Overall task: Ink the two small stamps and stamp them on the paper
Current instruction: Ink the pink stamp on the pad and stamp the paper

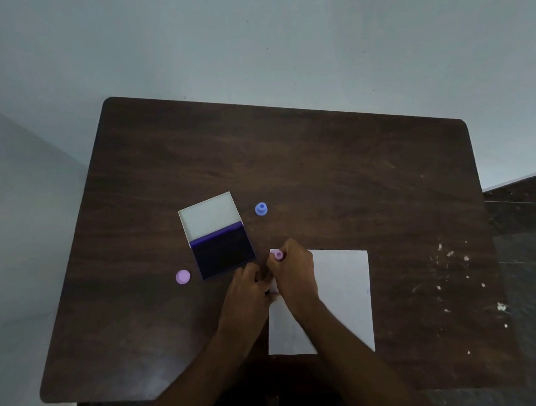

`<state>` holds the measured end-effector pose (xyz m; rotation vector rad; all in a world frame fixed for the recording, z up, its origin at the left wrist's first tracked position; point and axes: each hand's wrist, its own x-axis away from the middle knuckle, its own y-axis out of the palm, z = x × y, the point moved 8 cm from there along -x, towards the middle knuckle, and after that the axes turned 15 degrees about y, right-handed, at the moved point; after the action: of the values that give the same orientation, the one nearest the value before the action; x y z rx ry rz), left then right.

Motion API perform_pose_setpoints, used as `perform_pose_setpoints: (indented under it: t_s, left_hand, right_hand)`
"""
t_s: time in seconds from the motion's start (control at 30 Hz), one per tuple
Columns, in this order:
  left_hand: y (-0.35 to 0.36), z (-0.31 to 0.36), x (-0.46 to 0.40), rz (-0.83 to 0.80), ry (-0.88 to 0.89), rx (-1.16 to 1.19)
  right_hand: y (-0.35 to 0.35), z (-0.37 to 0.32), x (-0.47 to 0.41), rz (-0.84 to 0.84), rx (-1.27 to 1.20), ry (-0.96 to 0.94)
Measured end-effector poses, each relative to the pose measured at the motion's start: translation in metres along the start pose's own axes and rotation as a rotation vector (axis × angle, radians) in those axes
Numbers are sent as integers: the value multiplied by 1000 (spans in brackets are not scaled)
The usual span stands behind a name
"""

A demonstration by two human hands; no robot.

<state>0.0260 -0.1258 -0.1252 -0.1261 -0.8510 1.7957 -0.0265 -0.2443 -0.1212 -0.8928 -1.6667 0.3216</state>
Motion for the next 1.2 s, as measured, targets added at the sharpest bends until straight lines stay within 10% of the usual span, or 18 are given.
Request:
perform_pose_setpoints:
  t_s: [0.5, 0.7, 1.2]
  left_hand:
    - [-8, 16, -1, -8, 94, -168]
    - [-7, 9, 0, -72, 50, -275]
    - [-28, 0, 15, 119, -94, 20]
  right_hand:
    - [-2, 13, 12, 8, -157, -70]
    - [-37, 55, 48, 292, -240, -239]
    - [-38, 49, 48, 210, -295, -202]
